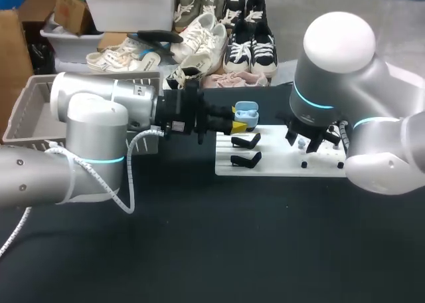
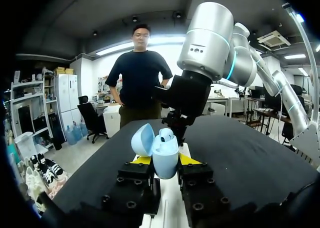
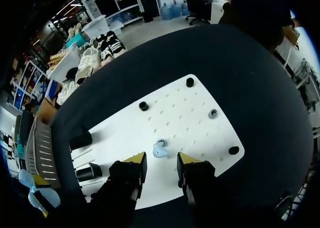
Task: Pick up each earbud case from the left stands, insert the matching earbuds, close the lid, and place the case in the box.
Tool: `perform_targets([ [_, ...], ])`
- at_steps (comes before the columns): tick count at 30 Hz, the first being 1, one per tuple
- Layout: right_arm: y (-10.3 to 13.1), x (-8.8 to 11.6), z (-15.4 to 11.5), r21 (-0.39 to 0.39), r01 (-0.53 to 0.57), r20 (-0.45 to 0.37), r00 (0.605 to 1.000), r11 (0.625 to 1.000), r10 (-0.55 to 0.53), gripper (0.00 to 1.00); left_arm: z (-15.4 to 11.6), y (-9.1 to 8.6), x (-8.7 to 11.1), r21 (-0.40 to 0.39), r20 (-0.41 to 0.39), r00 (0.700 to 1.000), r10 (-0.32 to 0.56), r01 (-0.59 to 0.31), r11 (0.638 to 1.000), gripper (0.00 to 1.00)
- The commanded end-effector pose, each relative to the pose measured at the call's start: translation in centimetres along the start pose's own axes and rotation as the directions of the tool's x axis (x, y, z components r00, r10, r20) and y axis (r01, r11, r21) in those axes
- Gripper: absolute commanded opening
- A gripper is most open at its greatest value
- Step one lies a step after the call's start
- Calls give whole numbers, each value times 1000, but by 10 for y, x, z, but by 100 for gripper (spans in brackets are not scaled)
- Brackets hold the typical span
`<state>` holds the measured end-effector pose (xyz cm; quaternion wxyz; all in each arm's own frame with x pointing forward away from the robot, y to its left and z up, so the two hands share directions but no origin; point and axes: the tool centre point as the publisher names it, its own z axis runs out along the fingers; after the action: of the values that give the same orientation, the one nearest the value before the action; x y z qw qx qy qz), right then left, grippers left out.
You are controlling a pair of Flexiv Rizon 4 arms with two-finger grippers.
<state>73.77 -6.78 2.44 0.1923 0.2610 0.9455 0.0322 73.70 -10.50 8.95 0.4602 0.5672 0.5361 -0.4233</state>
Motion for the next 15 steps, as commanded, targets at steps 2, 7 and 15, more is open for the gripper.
perform_targets([
  [2,-2,1,0,2,-6,5,1000,1000,6,33,0,1,1,3,1,1000,0,0,1000,0],
  [7,-3,2,1,4,-10,3,1000,1000,10,32,0,1,1,3,1,1000,0,0,1000,0],
  [15,-2,0,4,7,-12,-1,1000,1000,12,31,0,1,1,3,1,1000,0,0,1000,0],
])
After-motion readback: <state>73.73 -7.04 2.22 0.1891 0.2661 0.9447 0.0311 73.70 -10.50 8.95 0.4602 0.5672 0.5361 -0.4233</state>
